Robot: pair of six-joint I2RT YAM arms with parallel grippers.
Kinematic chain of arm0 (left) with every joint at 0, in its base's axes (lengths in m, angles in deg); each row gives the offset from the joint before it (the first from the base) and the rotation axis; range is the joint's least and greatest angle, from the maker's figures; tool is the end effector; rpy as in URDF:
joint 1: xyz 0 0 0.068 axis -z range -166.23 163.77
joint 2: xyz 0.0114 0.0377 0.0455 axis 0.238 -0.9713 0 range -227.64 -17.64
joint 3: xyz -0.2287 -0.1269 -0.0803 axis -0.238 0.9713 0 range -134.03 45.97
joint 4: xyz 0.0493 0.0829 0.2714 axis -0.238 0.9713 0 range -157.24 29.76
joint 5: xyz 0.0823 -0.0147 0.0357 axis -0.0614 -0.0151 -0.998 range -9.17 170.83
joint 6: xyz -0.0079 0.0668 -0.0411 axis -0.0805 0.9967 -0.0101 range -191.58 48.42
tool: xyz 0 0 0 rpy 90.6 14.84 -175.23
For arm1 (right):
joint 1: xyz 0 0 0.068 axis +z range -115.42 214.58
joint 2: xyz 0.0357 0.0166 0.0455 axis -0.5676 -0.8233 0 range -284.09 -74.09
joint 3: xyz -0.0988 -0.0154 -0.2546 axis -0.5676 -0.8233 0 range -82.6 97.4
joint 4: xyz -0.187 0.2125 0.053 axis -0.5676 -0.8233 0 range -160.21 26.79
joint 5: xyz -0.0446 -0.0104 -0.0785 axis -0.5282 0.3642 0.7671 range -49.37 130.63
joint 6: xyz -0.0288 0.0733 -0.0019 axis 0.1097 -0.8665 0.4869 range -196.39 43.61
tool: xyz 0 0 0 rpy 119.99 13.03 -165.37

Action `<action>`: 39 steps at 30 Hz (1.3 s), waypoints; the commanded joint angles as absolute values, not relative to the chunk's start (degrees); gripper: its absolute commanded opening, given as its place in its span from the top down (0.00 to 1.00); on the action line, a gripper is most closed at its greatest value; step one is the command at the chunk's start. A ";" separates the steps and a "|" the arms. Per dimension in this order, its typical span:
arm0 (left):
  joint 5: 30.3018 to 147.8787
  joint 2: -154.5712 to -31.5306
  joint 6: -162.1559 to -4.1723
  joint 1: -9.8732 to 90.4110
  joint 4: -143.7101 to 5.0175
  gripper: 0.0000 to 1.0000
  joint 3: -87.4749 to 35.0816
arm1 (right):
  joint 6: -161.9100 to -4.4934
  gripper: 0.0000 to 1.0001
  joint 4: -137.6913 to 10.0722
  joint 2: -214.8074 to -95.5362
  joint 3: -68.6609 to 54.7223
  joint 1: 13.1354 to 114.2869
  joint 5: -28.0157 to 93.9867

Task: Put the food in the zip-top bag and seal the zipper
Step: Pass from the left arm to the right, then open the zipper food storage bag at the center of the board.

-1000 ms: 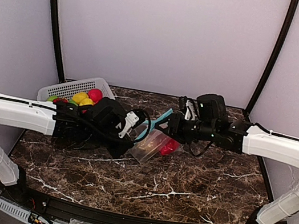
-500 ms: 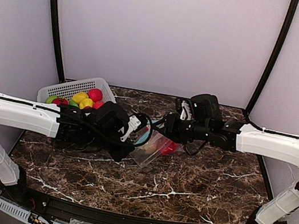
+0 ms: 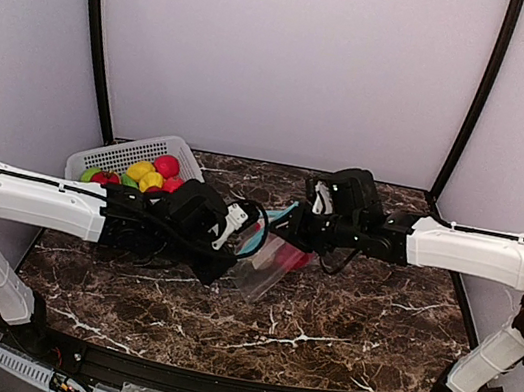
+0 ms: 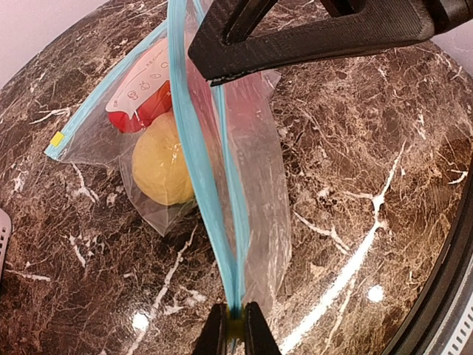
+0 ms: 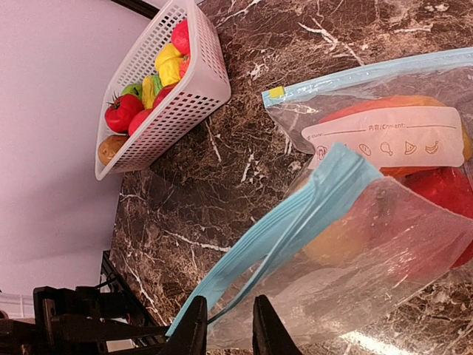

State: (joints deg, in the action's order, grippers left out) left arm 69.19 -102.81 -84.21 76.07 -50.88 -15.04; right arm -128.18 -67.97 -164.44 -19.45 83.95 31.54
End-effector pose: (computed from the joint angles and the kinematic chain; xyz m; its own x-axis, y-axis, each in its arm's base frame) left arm 0.1878 -0.3285 0.2292 -0.4687 0.4320 -0.7705 0.7106 0.7025 -0.0384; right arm 0.2597 0.3192 0.2322 -0.8706 0.1769 -0.4591 -0.2466 0.6504 0.7184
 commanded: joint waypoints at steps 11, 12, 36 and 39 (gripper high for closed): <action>67.55 -103.01 -83.65 77.21 -51.08 0.99 -15.78 | -129.19 1.00 -68.27 -166.64 -17.21 84.40 32.48; 67.27 -103.12 -83.59 77.27 -51.01 0.99 -15.78 | -129.21 1.00 -68.24 -166.71 -17.17 84.42 32.38; 74.33 -99.63 -89.66 77.39 -55.41 0.33 -15.06 | -122.53 1.00 -59.43 -163.35 -21.87 84.42 27.17; 77.97 -99.26 -92.49 75.56 -56.45 0.29 -16.05 | -119.53 1.00 -58.13 -162.01 -22.96 84.50 24.57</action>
